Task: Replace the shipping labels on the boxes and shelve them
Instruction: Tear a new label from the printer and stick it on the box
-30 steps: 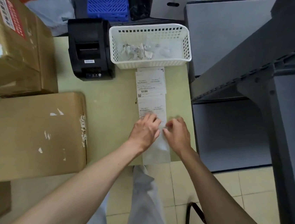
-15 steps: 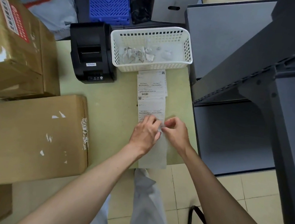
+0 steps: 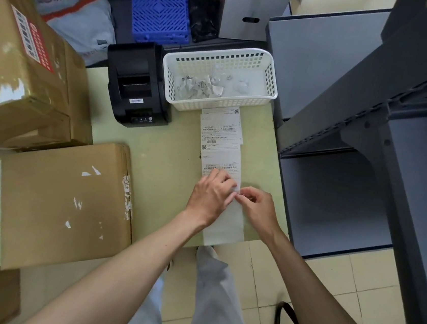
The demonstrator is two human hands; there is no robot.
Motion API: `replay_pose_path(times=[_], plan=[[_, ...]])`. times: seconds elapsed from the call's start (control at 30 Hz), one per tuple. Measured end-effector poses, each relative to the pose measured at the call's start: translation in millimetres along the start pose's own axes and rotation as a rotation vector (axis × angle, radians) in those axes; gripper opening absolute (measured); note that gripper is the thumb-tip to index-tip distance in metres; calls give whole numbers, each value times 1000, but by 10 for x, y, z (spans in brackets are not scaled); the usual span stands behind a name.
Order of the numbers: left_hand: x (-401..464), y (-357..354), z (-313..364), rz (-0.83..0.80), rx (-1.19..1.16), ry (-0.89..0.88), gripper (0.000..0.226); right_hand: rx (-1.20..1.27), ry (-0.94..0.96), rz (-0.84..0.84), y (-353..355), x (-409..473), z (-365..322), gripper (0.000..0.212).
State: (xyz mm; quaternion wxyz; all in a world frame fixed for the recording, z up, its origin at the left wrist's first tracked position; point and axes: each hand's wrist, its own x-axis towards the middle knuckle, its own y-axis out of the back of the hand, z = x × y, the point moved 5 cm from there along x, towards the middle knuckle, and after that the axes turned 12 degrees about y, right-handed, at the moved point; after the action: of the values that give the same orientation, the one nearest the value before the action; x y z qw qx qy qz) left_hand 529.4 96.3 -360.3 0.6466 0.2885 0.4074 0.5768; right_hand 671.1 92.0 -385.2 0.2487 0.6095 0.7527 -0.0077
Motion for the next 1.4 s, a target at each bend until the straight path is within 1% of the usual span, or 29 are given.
replay_pose_path(times=[0.27,0.47,0.77,0.97,1.1,1.2,1.33,1.4], plan=[[37,120,41,-14,-28,-10,12,62,71,40,43,-72,-202,4],[45,162,39,-1,-51,-48,8,27,99,15,50,-47,-256,12],[86,164,-65,-62,-108,6,15,23,86,23,49,-28,-218,12],[77,202,-40,-59,-101,23,12,67,84,39,38,-63,-263,15],[93,226,-29,-69,-128,59,13,53,79,39,40,-60,-232,9],[97,244,-40,-61,-121,84,11,29,66,35,45,-56,-211,10],[115,285,-120,-77,-195,240,9,2,31,74,76,-68,-209,10],[130,334,-180,-75,-204,289,9,-12,17,88,96,-70,-208,10]])
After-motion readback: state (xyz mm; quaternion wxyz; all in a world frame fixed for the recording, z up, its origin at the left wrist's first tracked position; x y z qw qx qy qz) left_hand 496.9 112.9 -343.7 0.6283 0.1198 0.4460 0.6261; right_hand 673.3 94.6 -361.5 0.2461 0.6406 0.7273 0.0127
